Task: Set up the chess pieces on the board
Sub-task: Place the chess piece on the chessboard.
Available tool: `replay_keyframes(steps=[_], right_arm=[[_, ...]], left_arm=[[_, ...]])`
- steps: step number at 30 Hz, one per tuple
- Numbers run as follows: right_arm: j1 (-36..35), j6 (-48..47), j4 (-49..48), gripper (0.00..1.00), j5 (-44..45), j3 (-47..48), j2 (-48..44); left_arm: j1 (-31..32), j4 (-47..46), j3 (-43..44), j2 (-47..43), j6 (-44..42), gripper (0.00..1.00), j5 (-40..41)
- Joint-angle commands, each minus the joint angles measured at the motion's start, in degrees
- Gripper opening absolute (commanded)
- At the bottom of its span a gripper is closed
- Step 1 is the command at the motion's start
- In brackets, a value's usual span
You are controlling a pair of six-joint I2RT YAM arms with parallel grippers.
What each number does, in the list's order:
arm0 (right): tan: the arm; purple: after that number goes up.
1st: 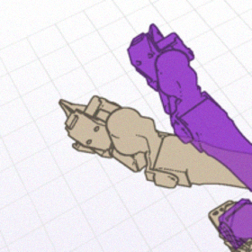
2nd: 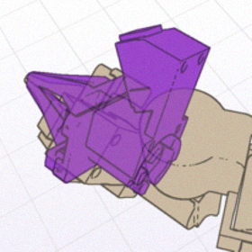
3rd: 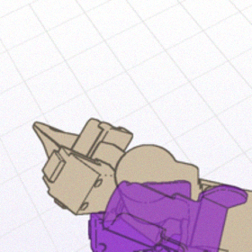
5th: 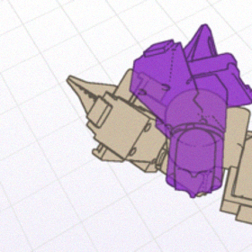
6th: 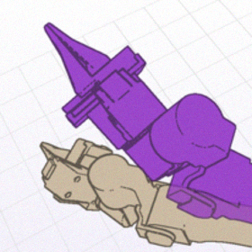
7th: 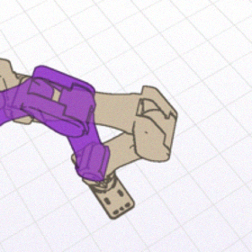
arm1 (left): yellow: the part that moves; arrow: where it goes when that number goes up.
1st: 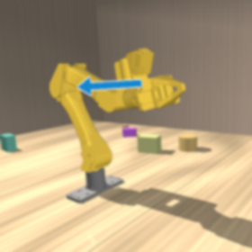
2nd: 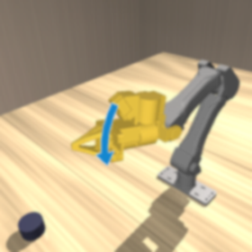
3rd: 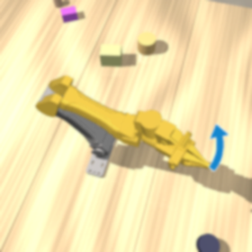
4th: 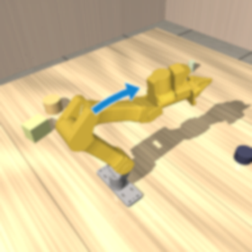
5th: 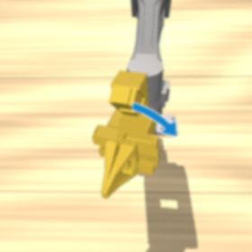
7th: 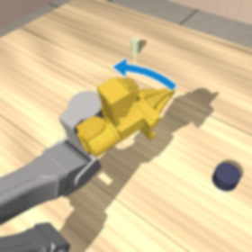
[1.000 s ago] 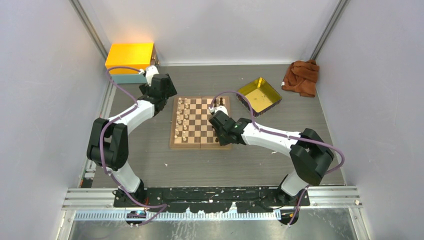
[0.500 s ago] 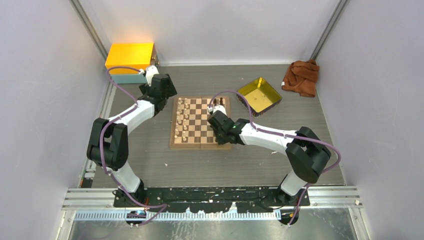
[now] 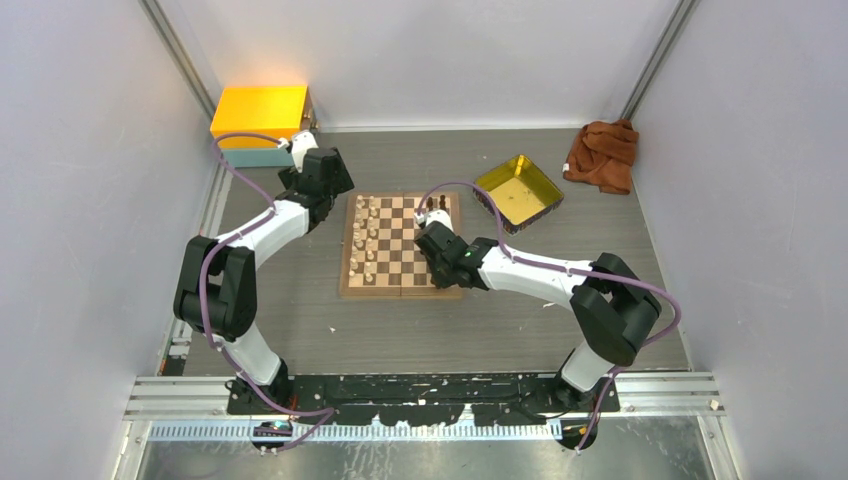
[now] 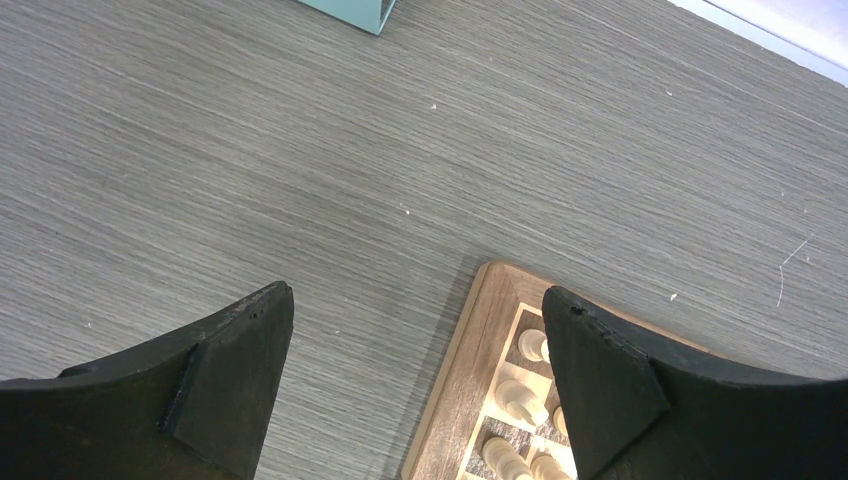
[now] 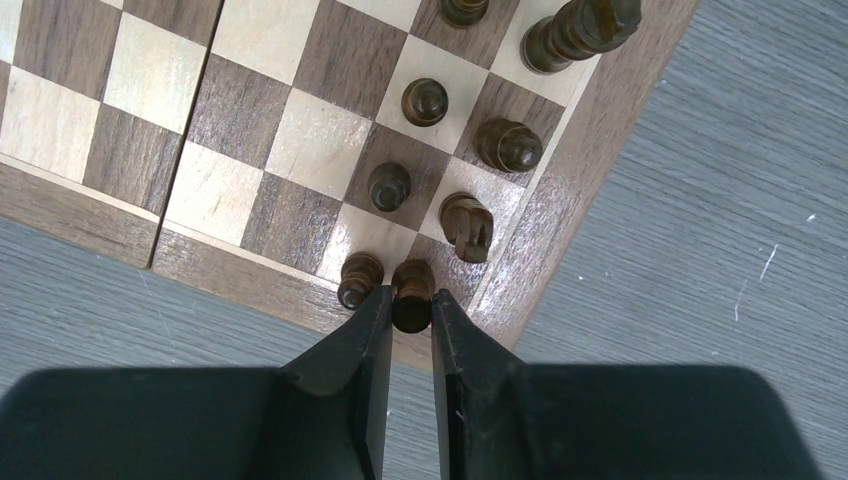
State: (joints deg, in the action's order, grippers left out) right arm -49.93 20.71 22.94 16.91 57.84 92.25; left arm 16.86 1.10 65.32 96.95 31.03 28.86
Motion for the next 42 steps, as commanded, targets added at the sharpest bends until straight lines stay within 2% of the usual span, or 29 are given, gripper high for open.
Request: replay_keyframes(steps=[1,15,20,24,32,42], right_arm=[[0.73,-0.16,0.42,0.05,2.28,-0.45,-0.82],[1.33,0.45,1.33,0.05,1.72,-0.54,-0.78],[1.40,0.72,2.00,0.14,1.48,-0.63,-0.78],[1.36,0.95,2.61,0.16,1.38,-0.71,-1.26],[1.34,0.91,3.25,0.28,1.12,-0.46,-1.67],[1.33,0.32,3.91,0.33,0.46,0.60,-1.82]], left_arm=[[0.10,-2.03,0.51,-0.99,-0.57,0.95,1.11],[0.10,-1.91,0.52,-1.01,-0.53,0.95,1.11],[0.12,-2.03,0.33,-0.97,-0.46,0.95,1.05],[0.14,-1.91,0.28,-1.06,-0.48,0.95,1.02],[0.10,-1.94,0.16,-0.97,-0.29,0.95,0.93],[0.10,-1.76,0.07,-1.15,-0.42,0.95,0.93]])
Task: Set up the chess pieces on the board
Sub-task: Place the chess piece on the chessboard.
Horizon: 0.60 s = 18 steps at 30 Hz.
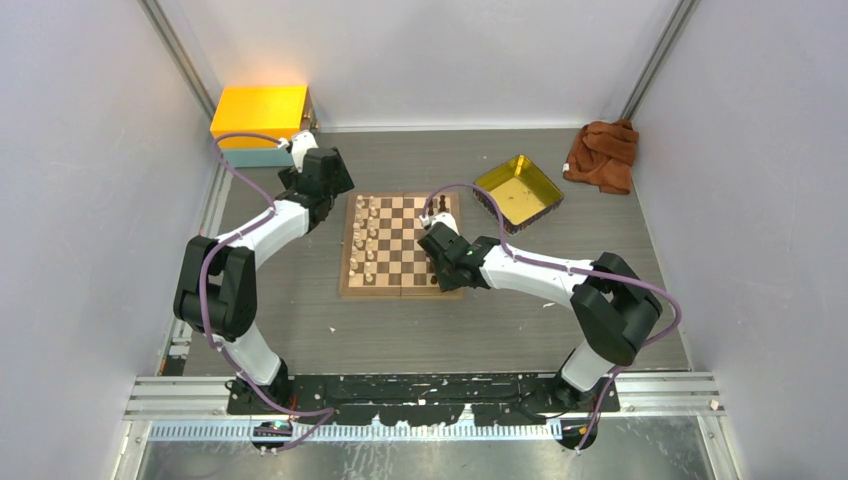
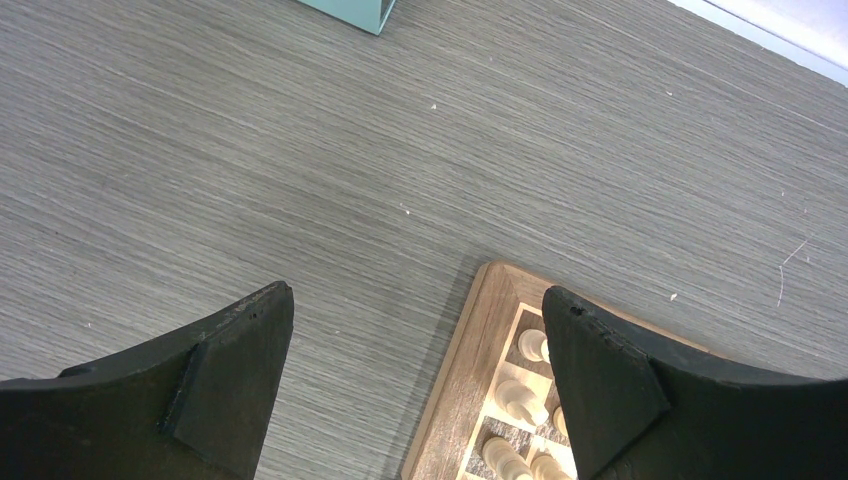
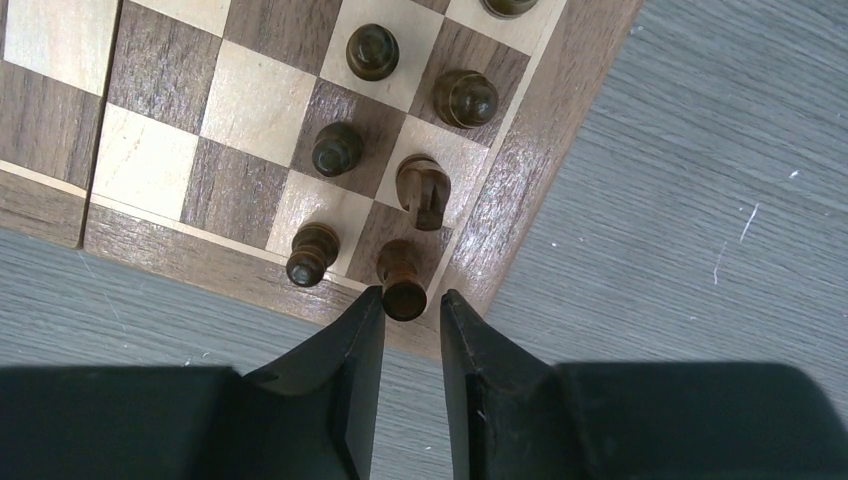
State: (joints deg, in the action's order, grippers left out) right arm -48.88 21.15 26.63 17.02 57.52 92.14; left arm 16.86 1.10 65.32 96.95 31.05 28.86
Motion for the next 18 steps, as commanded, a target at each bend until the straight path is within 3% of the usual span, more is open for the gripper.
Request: replay_keyframes(steps=[1,18], right_arm=[[0.28,-0.20,0.19,0.33,0.24,1.00,-1.79],[0.31,-2.10,3.40,0.36,-1.70,4.10,-4.43]], left_arm=[[0.10,-1.79,0.00,-1.16,-0.38,0.95,0.93],[0.10,-1.59,0.17,-1.38,-0.48,0.95,1.25]])
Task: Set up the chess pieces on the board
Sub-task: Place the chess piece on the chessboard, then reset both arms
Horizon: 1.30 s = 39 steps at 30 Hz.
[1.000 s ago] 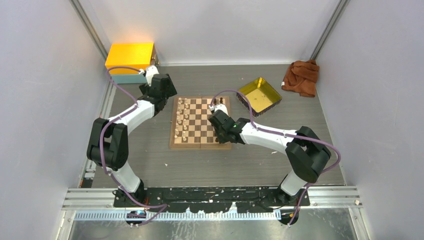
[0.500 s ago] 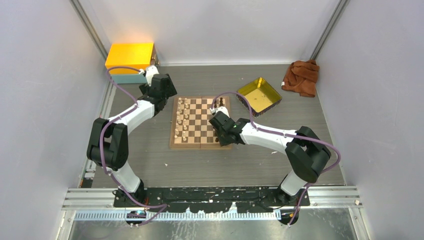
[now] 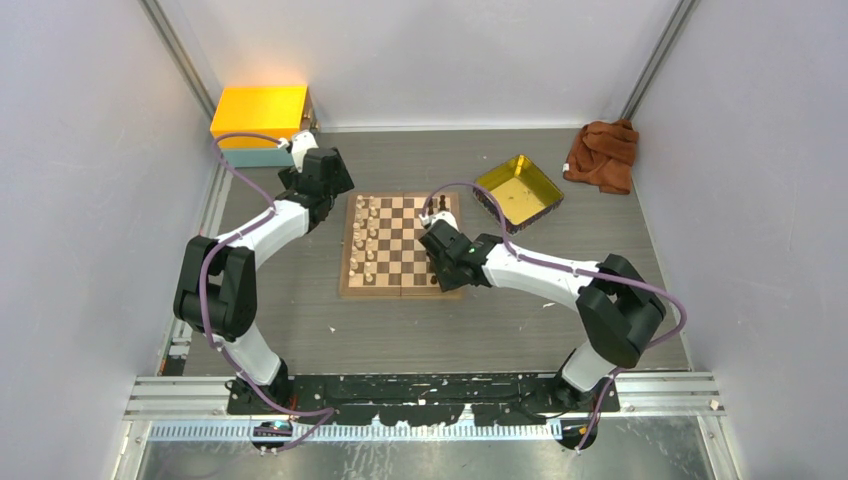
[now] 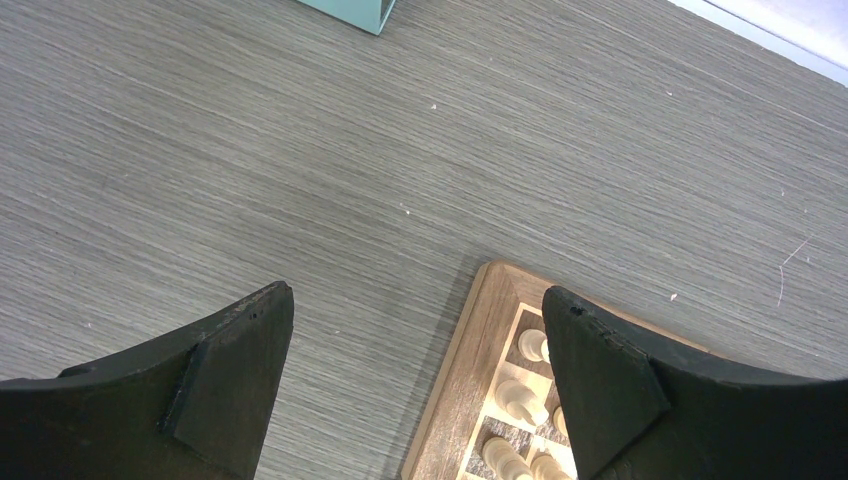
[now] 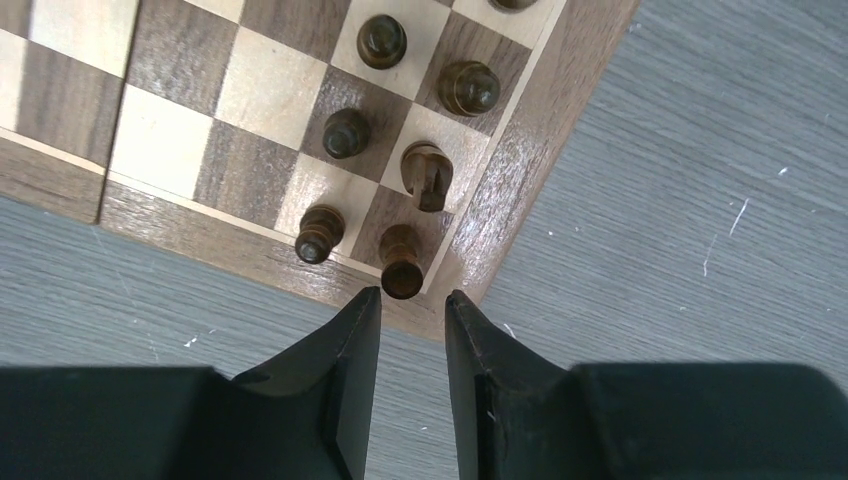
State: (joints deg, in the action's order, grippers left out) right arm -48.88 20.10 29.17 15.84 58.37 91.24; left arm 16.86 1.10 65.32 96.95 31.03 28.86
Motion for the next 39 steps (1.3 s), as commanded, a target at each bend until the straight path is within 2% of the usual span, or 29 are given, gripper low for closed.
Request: replay_keyframes(steps=[1,11,14,18,20,24,26,28,34,39], right_arm=[[0.25,-1.18,1.29,0.36,-0.68,3.39,-3.78],[0.20,-1.52,6.39,0.37,-0.29,6.68,-10.43],[0.19,-1.94,8.03,0.47,2.47,10.11,-12.44],[1.41,-3.27,10.52,0.72,8.33,16.99,-12.15],[2.94,-3.70,11.23,0.76,10.24,20.50,-11.37],[11.34,-2.93,9.29,0.78,10.53,23.61,-11.35],[17.57,-2.11,5.56,0.87,8.54,23.00,-11.77],[23.29,-2.45,2.59,0.99,8.33,23.14,-10.46],[38.16,-2.48,-2.60,1.00,10.70,26.61,-1.45],[43.71,-0.51,-6.53,1.00,12.98,29.61,4.48]], left_arm=[[0.10,-1.55,0.20,-1.41,-0.55,0.95,1.25],[0.10,-1.30,0.87,-2.47,-0.66,0.95,2.00],[0.08,-1.28,1.72,-3.13,-0.75,0.96,2.42],[0.04,-1.27,3.06,-4.11,-1.16,0.98,2.97],[0.01,-1.28,3.72,-4.39,-1.27,0.98,3.46],[-0.48,-1.39,4.99,-4.62,-1.99,0.99,4.33],[-0.96,-1.72,5.24,-4.83,-2.34,1.00,4.48],[-1.42,-1.88,5.26,-5.12,-3.00,1.00,4.97],[-4.14,-2.68,4.70,-6.46,-5.55,1.00,6.19],[-7.52,-3.75,2.98,-7.16,-6.66,1.00,6.56]])
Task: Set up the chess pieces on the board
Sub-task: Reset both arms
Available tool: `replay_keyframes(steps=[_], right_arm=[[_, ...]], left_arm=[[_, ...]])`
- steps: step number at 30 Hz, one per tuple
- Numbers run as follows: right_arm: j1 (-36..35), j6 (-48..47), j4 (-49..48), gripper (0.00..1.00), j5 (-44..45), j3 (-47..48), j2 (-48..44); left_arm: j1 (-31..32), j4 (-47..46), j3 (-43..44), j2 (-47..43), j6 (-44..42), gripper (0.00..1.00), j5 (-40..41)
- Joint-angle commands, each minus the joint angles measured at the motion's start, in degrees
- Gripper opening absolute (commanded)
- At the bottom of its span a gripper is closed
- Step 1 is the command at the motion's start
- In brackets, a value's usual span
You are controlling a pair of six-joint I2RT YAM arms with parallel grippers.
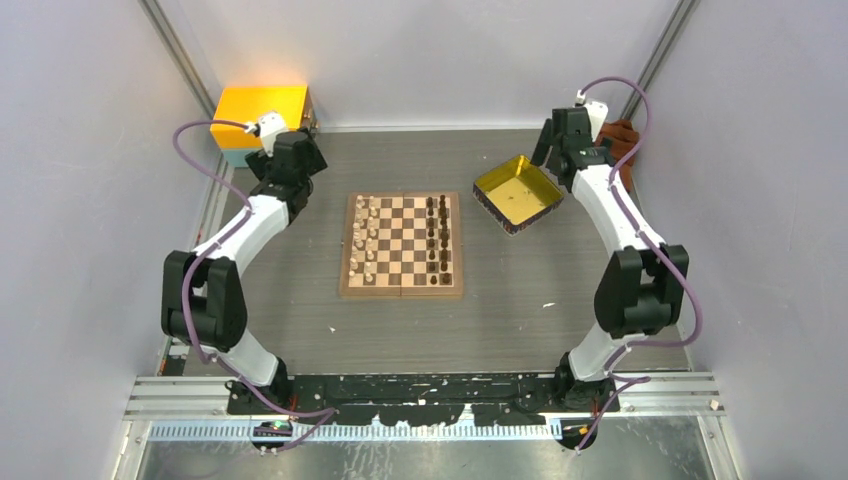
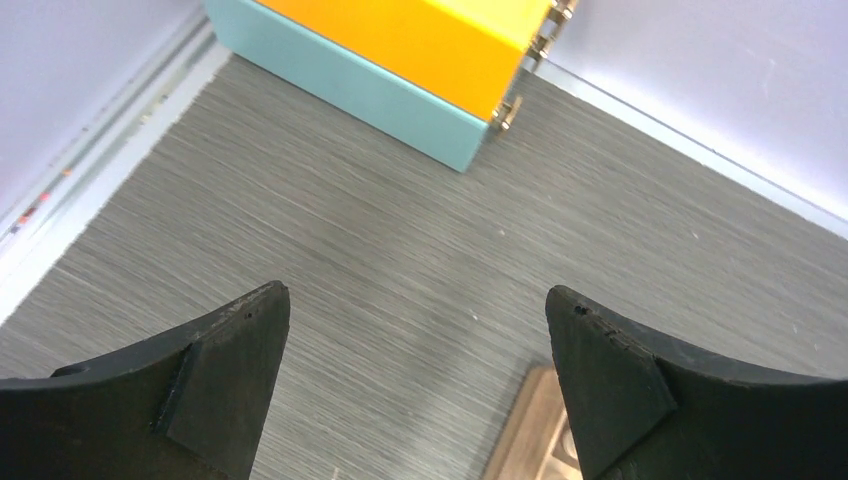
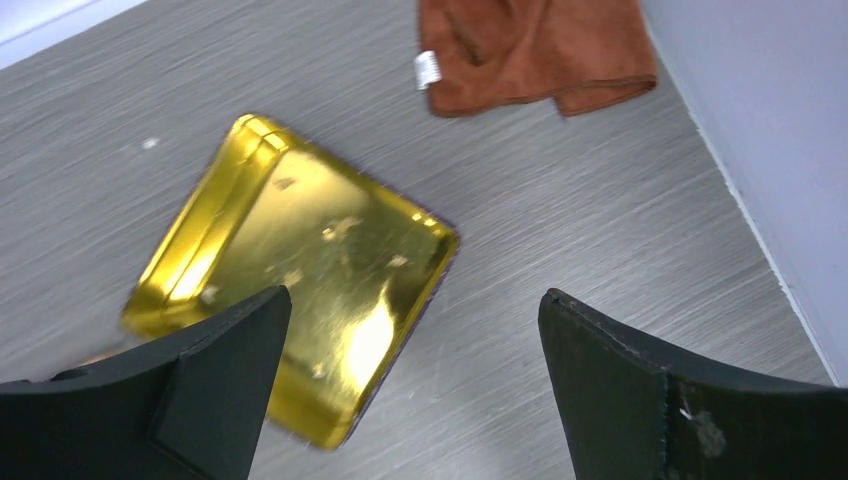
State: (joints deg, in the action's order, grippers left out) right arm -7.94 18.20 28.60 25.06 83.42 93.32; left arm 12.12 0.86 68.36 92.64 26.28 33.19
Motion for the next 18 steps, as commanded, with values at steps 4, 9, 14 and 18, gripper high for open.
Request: replay_keyframes(steps=[4,9,14,18], right_arm=[[3.45,0.20,-9.33,1.00,8.16,5.75,4.94],[3.54,-1.25,-12.38,1.00,12.95,2.84,5.17],[3.99,-1.07,-14.09,1.00,11.06,0.26,4.17],[4.69,-0.18,-16.93,1.00,9.43,-1.73,2.98]], left_arm=[[-5.07,-3.58,-1.84,-2.89,-1.09,1.00,2.23],[-5.35,-3.89,-2.03,-1.95,-1.40,1.00,1.95],[-5.35,-4.03,-0.94,-0.43,-1.37,1.00,1.40],[-5.35,-4.09,-0.19,0.63,-1.40,1.00,1.27]])
